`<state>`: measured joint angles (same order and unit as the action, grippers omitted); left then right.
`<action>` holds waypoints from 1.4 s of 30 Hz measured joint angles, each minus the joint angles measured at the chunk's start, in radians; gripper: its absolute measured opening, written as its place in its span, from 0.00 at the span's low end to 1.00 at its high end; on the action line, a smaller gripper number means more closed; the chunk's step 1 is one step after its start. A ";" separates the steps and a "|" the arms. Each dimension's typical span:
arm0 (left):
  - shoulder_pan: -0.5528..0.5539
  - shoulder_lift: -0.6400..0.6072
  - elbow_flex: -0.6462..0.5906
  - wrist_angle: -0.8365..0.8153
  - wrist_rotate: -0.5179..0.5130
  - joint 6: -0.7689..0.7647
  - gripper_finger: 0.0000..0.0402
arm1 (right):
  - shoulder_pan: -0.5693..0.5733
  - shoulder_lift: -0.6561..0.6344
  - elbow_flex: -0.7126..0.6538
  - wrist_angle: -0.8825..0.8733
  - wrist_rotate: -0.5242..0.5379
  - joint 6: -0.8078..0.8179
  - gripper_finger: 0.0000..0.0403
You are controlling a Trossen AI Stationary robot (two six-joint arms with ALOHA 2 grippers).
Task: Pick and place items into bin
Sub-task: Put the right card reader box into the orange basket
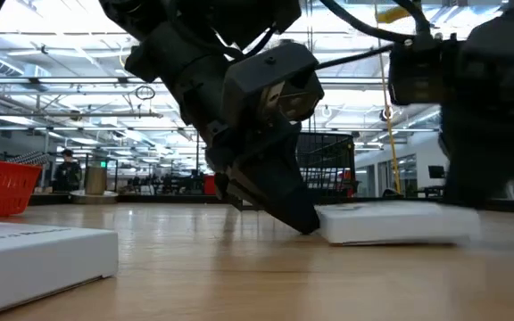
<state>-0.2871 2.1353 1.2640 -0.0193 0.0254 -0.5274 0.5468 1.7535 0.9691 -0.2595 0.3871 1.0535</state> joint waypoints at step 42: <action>-0.005 0.006 0.000 0.080 -0.015 0.028 0.01 | 0.037 -0.053 -0.018 0.239 -0.054 -0.160 0.00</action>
<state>-0.2920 2.1414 1.2640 0.0612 0.0104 -0.4992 0.5842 1.7008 0.9511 -0.0202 0.3335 0.8932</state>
